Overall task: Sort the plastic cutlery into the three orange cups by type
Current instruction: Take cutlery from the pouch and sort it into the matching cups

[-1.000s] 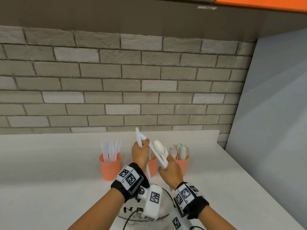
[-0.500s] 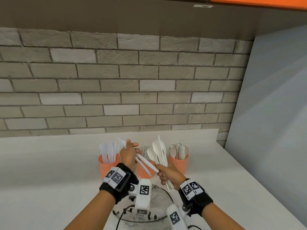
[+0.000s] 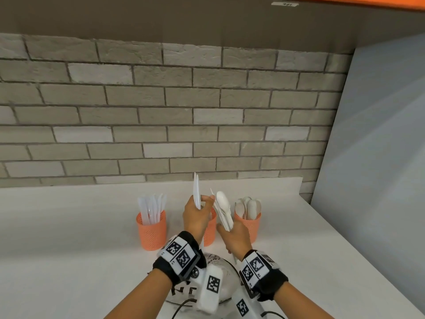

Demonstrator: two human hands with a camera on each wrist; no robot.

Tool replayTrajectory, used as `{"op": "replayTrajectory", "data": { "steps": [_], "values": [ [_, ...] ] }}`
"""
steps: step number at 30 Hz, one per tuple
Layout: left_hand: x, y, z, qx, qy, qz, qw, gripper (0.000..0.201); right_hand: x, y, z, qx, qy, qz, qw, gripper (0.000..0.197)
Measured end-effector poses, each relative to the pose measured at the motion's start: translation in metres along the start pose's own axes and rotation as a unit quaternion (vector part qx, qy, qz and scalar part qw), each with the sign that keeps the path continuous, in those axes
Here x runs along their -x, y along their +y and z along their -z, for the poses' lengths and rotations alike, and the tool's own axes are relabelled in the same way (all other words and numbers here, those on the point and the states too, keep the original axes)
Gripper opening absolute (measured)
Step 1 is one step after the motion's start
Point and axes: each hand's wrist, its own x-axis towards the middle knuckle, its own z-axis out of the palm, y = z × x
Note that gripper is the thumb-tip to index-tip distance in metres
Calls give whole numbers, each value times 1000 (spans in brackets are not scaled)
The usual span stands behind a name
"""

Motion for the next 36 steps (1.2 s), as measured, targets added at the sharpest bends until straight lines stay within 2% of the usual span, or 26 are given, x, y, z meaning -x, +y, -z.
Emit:
{"op": "replayTrajectory", "data": {
  "steps": [4,8,14,21,25,29,33,36],
  "values": [
    [-2,1,-5,3,26,0,1000,15,-1,4,-2,57,34,30,997,19],
    [-8,2,-5,-16,38,4,999,12,0,7,-2,84,51,45,994,20],
    [-18,3,-1,26,109,20,993,14,-1,8,-1,98,49,55,993,15],
    [-10,-5,-2,19,81,-4,997,11,-1,8,-8,94,49,70,992,23],
    [-17,-3,-1,6,64,5,998,14,-2,11,-9,51,13,60,997,3],
    [-19,4,-1,-24,76,-5,997,18,-3,14,-9,21,-13,36,999,22],
    [-19,11,-1,5,112,-28,993,9,0,10,-6,-65,-40,-10,997,11],
    [-18,11,-2,32,98,-46,994,8,-1,6,-5,-105,-42,-31,993,10]
  ]
}}
